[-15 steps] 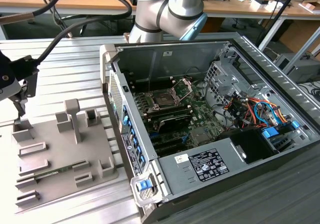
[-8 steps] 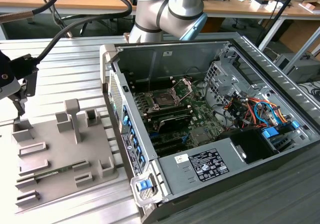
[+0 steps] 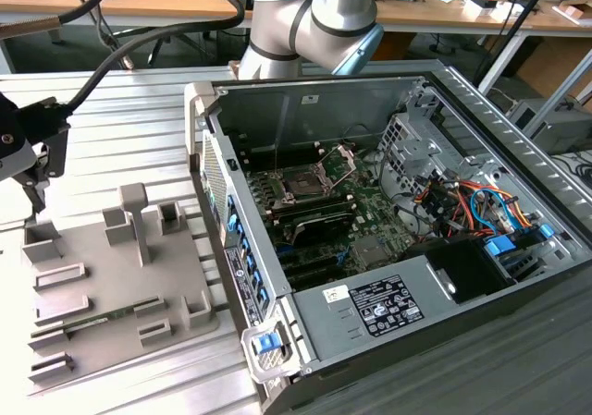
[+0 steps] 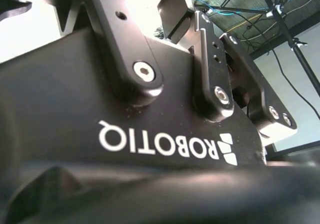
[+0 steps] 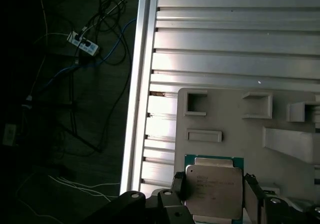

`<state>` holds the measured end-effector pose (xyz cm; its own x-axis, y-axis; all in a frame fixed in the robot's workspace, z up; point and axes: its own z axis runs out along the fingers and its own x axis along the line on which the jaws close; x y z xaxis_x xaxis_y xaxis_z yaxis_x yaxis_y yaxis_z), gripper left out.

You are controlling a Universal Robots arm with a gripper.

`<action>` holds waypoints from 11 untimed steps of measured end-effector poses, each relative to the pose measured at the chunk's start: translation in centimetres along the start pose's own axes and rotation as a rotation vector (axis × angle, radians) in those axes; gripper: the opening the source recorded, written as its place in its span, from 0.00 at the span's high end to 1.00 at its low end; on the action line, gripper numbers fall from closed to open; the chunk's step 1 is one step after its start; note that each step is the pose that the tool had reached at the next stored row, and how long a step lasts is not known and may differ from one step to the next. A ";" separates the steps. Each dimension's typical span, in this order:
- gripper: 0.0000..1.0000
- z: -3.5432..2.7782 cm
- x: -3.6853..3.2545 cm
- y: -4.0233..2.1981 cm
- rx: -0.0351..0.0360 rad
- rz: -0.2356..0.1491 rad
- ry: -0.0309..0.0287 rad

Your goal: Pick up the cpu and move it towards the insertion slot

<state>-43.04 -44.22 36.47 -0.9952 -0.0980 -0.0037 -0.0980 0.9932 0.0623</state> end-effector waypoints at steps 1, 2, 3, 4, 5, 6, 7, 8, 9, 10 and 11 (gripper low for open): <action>0.45 -0.06 0.00 0.00 -0.0001 0.000 -0.0001; 0.45 -0.10 0.00 0.01 -0.0001 0.000 -0.0001; 0.45 -0.11 0.00 0.01 -0.0001 0.000 -0.0002; 0.45 -0.14 0.00 0.01 -0.0002 0.000 -0.0002; 0.45 -0.17 0.00 0.01 0.0000 0.000 -0.0001; 0.45 -0.20 0.00 0.01 -0.0001 0.000 -0.0001; 0.45 -0.22 0.00 0.01 -0.0001 0.000 -0.0002; 0.45 -0.35 0.00 0.02 -0.0001 0.000 -0.0001; 0.45 -0.58 0.00 0.04 0.0000 0.000 -0.0001; 0.45 -0.59 -0.01 0.04 -0.0001 0.000 -0.0001; 0.45 -0.59 0.00 0.04 -0.0001 0.000 -0.0002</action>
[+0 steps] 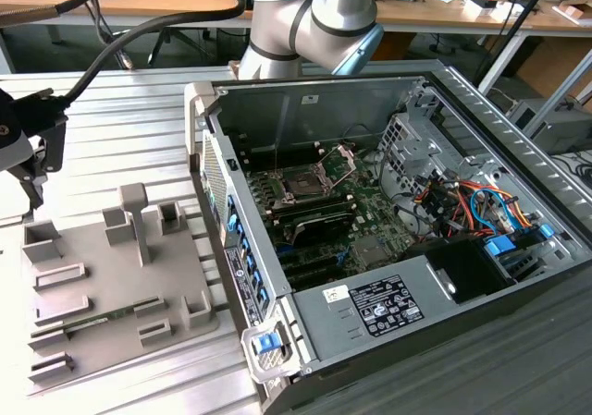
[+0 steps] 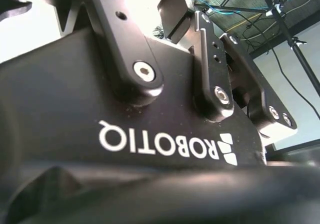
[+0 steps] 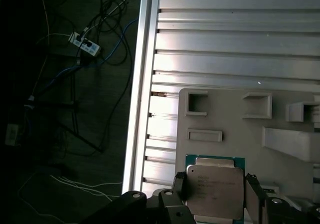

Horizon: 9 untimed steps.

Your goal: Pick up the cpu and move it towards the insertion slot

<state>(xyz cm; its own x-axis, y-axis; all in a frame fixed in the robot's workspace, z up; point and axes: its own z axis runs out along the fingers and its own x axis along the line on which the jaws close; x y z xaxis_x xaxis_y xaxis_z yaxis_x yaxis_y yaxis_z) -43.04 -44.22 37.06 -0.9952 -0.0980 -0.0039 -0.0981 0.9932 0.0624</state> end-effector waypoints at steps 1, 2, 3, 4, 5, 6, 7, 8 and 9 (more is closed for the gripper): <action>0.45 -0.02 0.00 0.00 0.0000 0.000 0.0000; 0.45 -0.04 0.00 0.00 0.0000 0.000 0.0002; 0.45 -0.05 0.00 0.00 0.0000 0.000 0.0001; 0.45 -0.08 0.00 0.00 0.0000 0.000 0.0001; 0.45 -0.10 0.00 0.01 0.0000 0.000 0.0000; 0.45 -0.13 0.00 0.01 0.0000 0.000 0.0001; 0.45 -0.15 0.00 0.01 0.0000 0.000 0.0001; 0.45 -0.18 0.00 0.01 0.0000 0.000 0.0001; 0.45 -0.22 0.00 0.01 0.0000 0.000 0.0001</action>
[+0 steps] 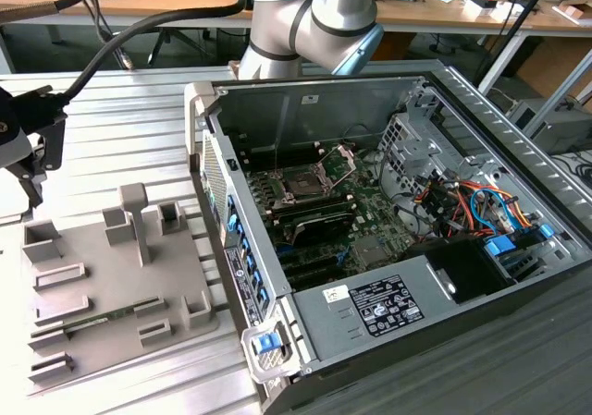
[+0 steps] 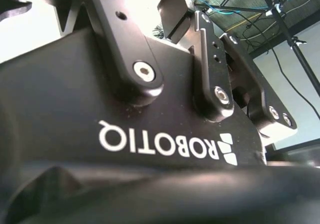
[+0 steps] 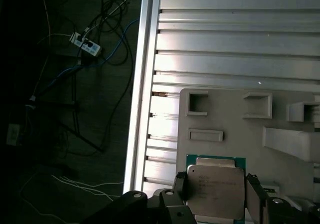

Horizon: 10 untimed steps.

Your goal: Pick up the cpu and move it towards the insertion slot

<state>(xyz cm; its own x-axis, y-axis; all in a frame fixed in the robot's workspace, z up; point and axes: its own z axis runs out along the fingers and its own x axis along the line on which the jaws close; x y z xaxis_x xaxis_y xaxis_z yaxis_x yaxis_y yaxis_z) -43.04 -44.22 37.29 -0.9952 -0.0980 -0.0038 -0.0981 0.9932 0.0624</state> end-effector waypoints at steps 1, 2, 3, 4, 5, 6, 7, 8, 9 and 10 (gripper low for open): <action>0.45 -0.03 0.00 0.00 0.0000 0.000 0.0000; 0.45 -0.06 0.00 0.00 0.0000 0.000 0.0001; 0.45 -0.19 0.00 0.01 0.0000 0.000 0.0000; 0.45 -0.23 0.00 0.01 0.0000 0.000 0.0000; 0.45 -0.23 0.00 0.02 0.0000 0.000 0.0000; 0.45 -0.24 0.00 0.02 0.0000 0.000 0.0000; 0.45 -0.26 0.00 0.02 0.0000 0.000 0.0000; 0.45 -0.27 0.00 0.02 0.0000 0.000 0.0000; 0.45 -0.29 0.00 0.02 0.0000 0.000 0.0000; 0.45 -0.33 0.00 0.02 0.0000 0.000 0.0000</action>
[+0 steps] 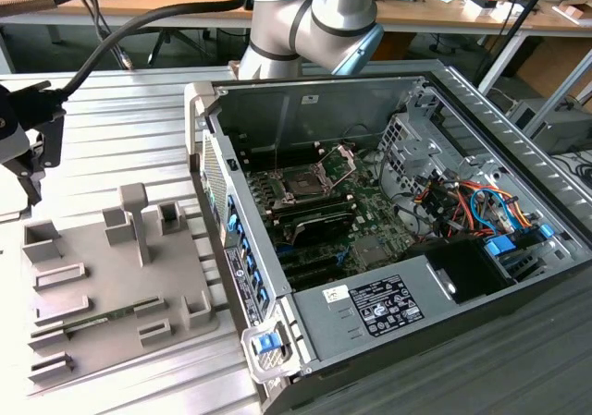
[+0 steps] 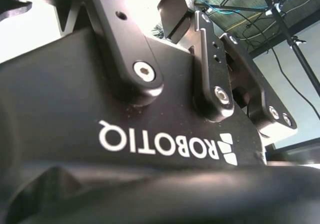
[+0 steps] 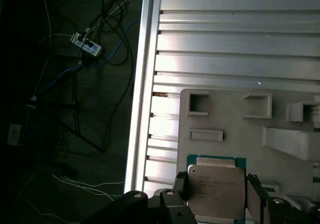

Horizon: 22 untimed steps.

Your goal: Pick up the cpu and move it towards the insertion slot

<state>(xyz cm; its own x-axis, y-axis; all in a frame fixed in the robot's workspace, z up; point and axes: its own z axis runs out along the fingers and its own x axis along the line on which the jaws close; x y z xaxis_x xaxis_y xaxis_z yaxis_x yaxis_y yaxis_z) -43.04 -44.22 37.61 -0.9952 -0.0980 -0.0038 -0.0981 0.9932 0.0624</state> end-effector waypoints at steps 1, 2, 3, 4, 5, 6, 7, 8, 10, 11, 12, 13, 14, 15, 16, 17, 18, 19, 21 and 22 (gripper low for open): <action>0.45 -0.05 0.00 0.00 0.0001 0.000 0.0001; 0.45 -0.07 0.00 0.00 0.0000 0.000 0.0000; 0.45 -0.10 0.00 0.01 0.0000 0.000 0.0000; 0.45 -0.14 0.00 0.01 0.0000 0.000 0.0000; 0.45 -0.17 0.00 0.01 0.0000 0.000 0.0000; 0.45 -0.23 0.00 0.01 0.0000 0.000 0.0000; 0.45 -0.26 0.00 0.01 0.0000 0.000 -0.0001; 0.45 -0.33 0.00 0.02 0.0000 0.000 0.0000; 0.45 -0.43 0.00 0.03 0.0000 0.000 -0.0001; 0.45 -0.52 0.00 0.03 0.0000 0.000 0.0000; 0.45 -0.57 0.00 0.04 0.0000 0.000 -0.0001; 0.45 -0.62 0.00 0.04 0.0000 0.000 0.0000; 0.45 -0.70 0.00 0.04 0.0000 0.000 -0.0001; 0.45 -0.80 0.00 0.05 0.0000 0.000 0.0000; 0.45 -0.88 0.00 0.05 0.0000 0.000 -0.0001; 0.45 -0.93 0.00 0.06 0.0000 0.000 0.0000; 0.45 -0.98 0.00 0.06 0.0000 0.000 -0.0001; 0.45 -1.06 0.00 0.07 0.0000 0.000 0.0000; 0.45 -1.17 0.00 0.07 0.0000 0.000 -0.0001; 0.45 -1.25 0.00 0.08 0.0000 0.000 0.0001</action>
<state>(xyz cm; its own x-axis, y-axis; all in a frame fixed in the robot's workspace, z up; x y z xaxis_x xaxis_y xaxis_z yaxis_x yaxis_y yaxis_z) -43.04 -44.22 38.86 -0.9952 -0.0980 -0.0037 -0.0980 0.9932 0.0624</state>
